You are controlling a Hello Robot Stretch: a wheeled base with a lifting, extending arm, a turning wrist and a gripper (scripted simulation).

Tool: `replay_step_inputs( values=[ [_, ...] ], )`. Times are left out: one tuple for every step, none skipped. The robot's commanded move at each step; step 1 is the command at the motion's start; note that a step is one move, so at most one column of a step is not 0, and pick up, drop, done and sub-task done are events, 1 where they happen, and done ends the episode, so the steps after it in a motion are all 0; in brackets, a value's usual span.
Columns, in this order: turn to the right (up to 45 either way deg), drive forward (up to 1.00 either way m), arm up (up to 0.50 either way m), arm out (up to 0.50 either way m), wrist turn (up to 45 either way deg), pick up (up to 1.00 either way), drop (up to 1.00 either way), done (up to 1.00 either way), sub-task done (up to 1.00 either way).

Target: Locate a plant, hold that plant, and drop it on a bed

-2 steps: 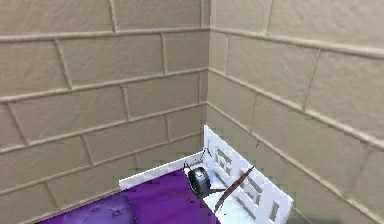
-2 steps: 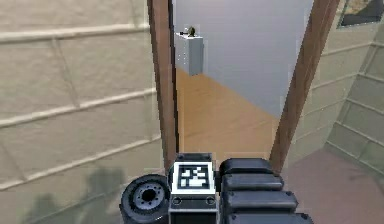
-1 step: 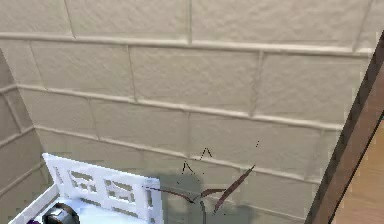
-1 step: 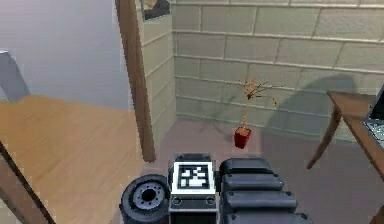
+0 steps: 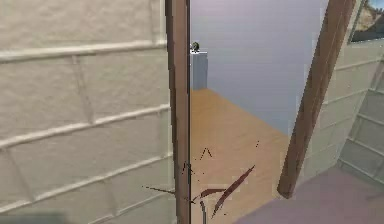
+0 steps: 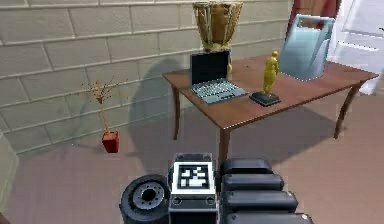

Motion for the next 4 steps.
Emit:
replay_step_inputs(
  values=[
    [42.0, 0.0, 0.0, 0.0, 0.0, 0.0, 0.0, 0.0, 0.0],
    [-45.0, 0.0, 0.0, 0.0, 0.0, 0.0, 0.0, 0.0, 0.0],
    [-45.0, 0.0, 0.0, 0.0, 0.0, 0.0, 0.0, 0.0, 0.0],
    [-45.0, 0.0, 0.0, 0.0, 0.0, 0.0, 0.0, 0.0, 0.0]
  ],
)
